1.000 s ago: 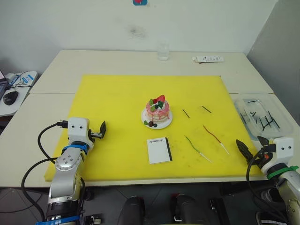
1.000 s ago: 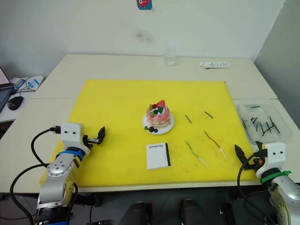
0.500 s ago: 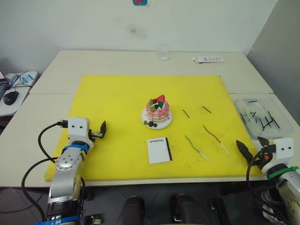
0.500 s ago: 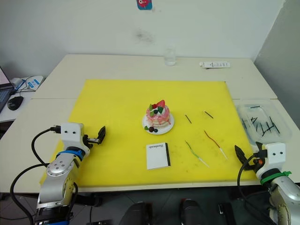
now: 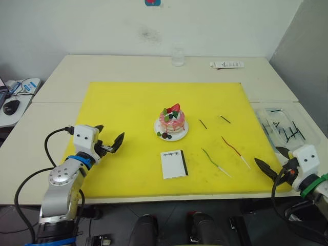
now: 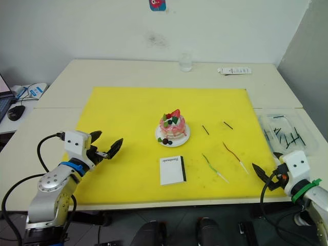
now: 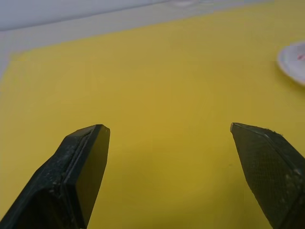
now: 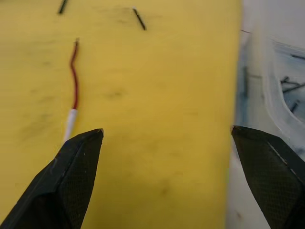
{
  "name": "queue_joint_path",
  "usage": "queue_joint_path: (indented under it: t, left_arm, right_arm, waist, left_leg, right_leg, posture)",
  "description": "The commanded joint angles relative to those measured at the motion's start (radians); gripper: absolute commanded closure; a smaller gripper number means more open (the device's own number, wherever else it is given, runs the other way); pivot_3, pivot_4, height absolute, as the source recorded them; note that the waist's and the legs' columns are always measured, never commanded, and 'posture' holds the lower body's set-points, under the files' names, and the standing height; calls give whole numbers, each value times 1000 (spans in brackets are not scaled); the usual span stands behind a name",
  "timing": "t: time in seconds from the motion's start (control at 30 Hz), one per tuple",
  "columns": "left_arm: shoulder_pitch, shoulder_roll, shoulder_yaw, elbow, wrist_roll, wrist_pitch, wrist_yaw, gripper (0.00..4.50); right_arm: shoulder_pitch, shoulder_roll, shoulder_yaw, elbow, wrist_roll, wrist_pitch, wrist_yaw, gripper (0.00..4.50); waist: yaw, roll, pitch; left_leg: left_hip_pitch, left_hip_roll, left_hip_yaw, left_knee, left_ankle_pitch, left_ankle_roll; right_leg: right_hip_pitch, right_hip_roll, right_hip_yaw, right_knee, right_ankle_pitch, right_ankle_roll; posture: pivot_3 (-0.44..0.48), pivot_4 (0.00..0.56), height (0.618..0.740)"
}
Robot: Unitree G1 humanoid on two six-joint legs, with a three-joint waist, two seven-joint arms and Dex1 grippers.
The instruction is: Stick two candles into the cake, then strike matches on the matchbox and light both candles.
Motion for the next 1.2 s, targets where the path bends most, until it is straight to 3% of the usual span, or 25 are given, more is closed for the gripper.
queue_joint_path:
  t: [0.03, 0.17, 0.3, 0.57, 1.0, 1.1, 1.2]
  left_arm:
    - [-2, 63, -51, -141, -92, 35, -154, 0]
    - [-36, 139, -149, -256, -169, 95, -306, 0]
    - [-131, 155, -281, -308, -182, 111, -409, 0]
    - [-194, 131, -386, -322, -160, 79, -465, 0]
    - [-216, 75, -389, -337, -183, 117, -427, 0]
    - [-206, 69, -380, -344, -178, 107, -417, 0]
    - [-208, 57, -372, -347, -183, 114, -394, 0]
  right_arm:
    - [-54, -108, -8, -62, 58, 131, 69, 30]
    - [-175, -198, 37, -60, 124, 296, 103, 30]
    - [-262, -289, 145, -93, 168, 485, 136, 30]
    - [-396, -265, 201, -120, 243, 772, 49, 30]
    - [-518, -196, 341, -40, 164, 735, 6, 30]
    - [-535, -172, 364, -12, 137, 726, -12, 612]
    - [-557, -165, 387, 14, 114, 722, -10, 1555]
  waist:
    - [1, 0, 0]
    - [1, 0, 0]
    - [3, 0, 0]
    - [1, -1, 0]
    - [1, -1, 0]
    - [1, -1, 0]
    - [1, -1, 0]
  left_leg:
    - [0, 0, 0, 0, 0, 0]
    - [0, -1, 0, 0, 0, 0]
    - [-1, -1, -1, 0, 0, 0]
    - [-1, 0, -1, 0, 0, 0]
    - [-1, -2, -1, 0, 0, 0]
    - [-2, -1, -1, 0, 0, 0]
    - [-1, -1, -2, 0, 0, 0]
  right_leg:
    - [0, 0, 0, 0, 0, 0]
    - [1, 0, 0, -1, 0, 0]
    - [0, 0, 0, -1, 0, -1]
    - [0, 3, 0, -1, 1, 4]
    - [0, 6, 1, -1, 0, 1]
    - [0, 6, 1, -1, 2, 5]
    - [0, 7, 1, -1, 2, 5]
  posture:
    - [0, 150, 740]
    - [0, 150, 740]
    - [0, 150, 740]
    - [0, 150, 740]
    - [0, 150, 740]
    - [0, 150, 740]
    - [0, 150, 740]
